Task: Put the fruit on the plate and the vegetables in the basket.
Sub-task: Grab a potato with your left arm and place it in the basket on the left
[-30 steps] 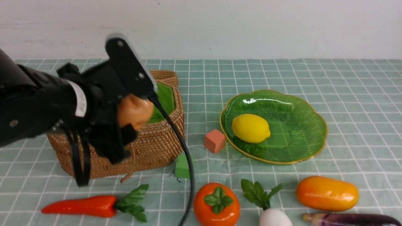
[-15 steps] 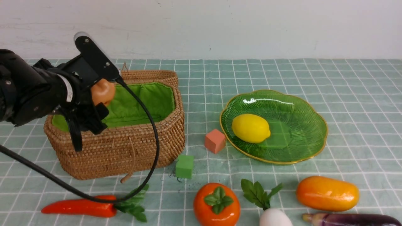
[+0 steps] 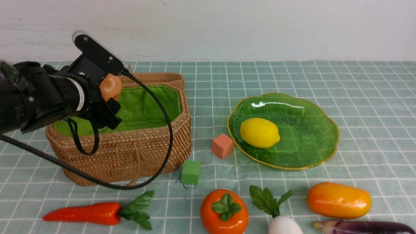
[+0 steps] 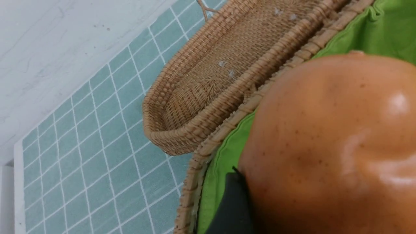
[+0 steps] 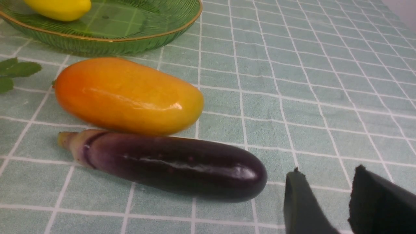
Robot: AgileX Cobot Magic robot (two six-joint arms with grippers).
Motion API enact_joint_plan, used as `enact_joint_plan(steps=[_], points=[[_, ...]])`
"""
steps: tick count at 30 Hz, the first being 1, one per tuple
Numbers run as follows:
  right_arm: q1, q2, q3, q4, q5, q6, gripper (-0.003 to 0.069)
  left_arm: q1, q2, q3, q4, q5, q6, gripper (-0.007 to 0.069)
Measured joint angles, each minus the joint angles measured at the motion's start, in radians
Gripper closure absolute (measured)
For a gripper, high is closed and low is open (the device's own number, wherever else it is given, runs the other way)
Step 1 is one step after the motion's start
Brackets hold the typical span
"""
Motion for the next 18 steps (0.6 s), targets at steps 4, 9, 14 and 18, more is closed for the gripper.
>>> enact_joint_plan(steps=[4,9,14,18], points=[[0.0,0.0,0.0,0.0,0.0,0.0,0.0417,0.0,0.0,0.0,0.006,-0.001,-0.017,0.0027],[0.0,0.0,0.0,0.0,0.0,0.0,0.0417,0.0,0.0,0.0,0.007,-0.002,-0.022,-0.0043],[0.0,0.0,0.0,0.0,0.0,0.0,0.0417,0.0,0.0,0.0,0.007,-0.003,-0.022,-0.0046],[0.0,0.0,0.0,0.0,0.0,0.0,0.0417,0.0,0.0,0.0,0.007,-0.004,-0.022,-0.0041]])
